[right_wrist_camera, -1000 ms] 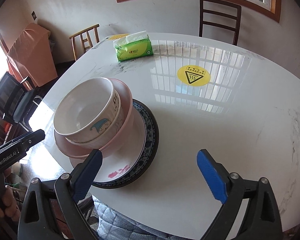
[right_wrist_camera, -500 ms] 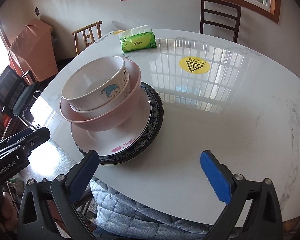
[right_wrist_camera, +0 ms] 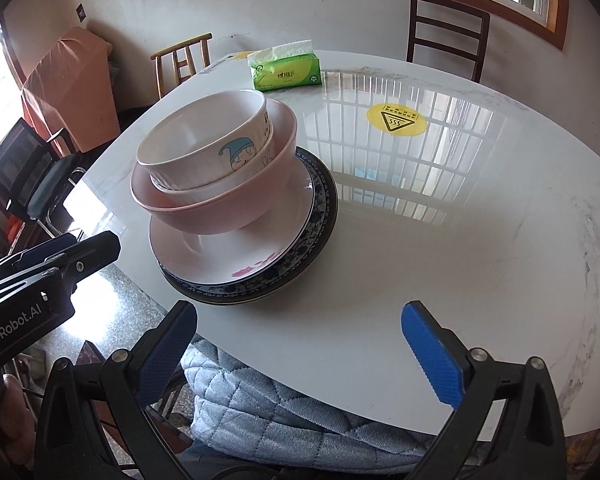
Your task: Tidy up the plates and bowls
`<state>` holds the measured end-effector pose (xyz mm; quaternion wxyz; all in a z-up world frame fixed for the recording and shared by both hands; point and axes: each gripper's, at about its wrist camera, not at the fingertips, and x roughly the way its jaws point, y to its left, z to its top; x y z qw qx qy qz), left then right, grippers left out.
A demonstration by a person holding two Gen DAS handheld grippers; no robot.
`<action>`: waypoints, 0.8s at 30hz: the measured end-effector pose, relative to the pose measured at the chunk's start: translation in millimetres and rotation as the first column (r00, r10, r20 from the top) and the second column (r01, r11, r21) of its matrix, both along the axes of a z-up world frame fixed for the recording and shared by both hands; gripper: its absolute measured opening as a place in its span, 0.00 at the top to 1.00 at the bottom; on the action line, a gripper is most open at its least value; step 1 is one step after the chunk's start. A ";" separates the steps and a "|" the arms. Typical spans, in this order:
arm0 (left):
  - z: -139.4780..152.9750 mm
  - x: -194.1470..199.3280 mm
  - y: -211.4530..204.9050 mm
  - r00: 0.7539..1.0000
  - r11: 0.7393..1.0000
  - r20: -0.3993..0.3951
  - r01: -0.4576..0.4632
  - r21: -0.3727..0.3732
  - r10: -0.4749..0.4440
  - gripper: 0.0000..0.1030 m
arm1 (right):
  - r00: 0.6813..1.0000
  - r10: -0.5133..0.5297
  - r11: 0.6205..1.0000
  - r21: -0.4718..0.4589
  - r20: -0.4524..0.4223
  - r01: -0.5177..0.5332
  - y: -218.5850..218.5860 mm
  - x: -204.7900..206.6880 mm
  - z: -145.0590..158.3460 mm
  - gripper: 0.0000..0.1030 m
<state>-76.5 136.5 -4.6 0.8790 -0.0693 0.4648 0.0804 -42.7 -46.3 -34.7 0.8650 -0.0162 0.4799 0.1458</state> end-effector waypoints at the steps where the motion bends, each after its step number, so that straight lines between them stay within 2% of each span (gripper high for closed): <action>1: -0.7 0.5 -1.3 1.000 1.000 -0.002 0.003 0.003 -0.003 0.44 | 1.000 0.002 1.000 -0.003 0.001 -0.002 0.3 -0.2 -0.2 0.01; 24: -5.2 3.2 -9.2 1.000 1.000 -0.020 0.013 0.010 -0.013 0.44 | 1.000 0.017 1.000 -0.010 -0.018 -0.017 5.0 -0.3 -4.2 0.01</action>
